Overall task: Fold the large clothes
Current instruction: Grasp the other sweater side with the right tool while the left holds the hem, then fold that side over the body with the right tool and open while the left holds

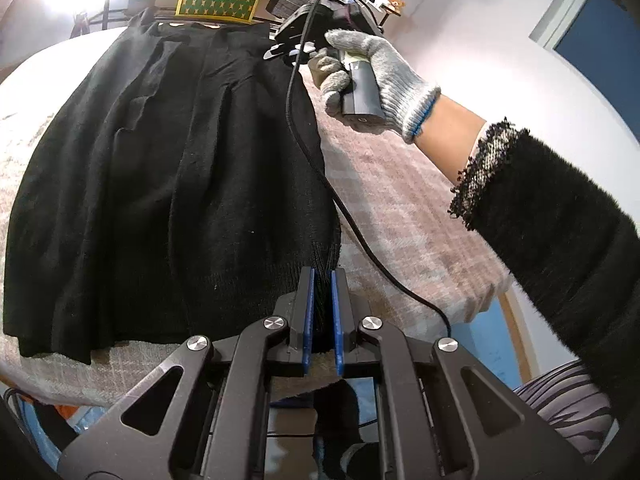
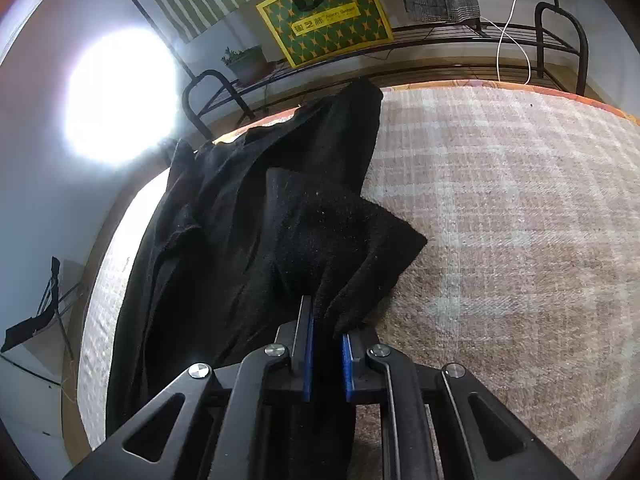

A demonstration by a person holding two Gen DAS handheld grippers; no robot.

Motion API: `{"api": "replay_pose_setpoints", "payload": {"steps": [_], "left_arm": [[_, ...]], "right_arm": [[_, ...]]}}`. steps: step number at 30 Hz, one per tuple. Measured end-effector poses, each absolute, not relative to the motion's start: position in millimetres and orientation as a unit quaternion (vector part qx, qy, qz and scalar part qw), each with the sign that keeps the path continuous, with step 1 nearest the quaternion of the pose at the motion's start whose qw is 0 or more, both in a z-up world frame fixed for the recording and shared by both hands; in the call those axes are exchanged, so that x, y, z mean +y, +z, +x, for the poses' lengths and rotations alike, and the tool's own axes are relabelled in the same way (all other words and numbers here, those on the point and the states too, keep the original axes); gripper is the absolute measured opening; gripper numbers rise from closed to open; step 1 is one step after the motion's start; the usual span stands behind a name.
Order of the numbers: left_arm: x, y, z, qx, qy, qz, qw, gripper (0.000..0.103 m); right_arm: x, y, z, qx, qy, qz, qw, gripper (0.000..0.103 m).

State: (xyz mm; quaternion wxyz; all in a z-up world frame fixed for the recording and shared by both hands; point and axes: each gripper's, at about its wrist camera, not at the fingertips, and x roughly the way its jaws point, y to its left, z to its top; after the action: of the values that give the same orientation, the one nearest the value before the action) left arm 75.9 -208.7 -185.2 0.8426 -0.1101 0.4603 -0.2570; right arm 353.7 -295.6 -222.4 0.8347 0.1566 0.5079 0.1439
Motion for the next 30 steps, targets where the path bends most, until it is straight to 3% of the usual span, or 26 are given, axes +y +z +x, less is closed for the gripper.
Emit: {"api": "replay_pose_setpoints", "payload": {"steps": [14,23,30], "left_arm": [[-178.4,-181.6,77.0,0.454,-0.271,-0.184,0.829,0.006],[-122.6,-188.2,75.3,0.452,-0.253,-0.255,0.817,0.006],[-83.3,-202.4,72.4,0.456,-0.221,-0.283,0.814,0.006]], "right_arm": [[-277.9,-196.1,352.2,0.525,0.086,0.115,0.839,0.007],[-202.0,-156.0,365.6,0.529,0.046,-0.028,0.847,0.007],[-107.0,-170.2,380.5,0.526,0.047,-0.145,0.837,0.006]]}}
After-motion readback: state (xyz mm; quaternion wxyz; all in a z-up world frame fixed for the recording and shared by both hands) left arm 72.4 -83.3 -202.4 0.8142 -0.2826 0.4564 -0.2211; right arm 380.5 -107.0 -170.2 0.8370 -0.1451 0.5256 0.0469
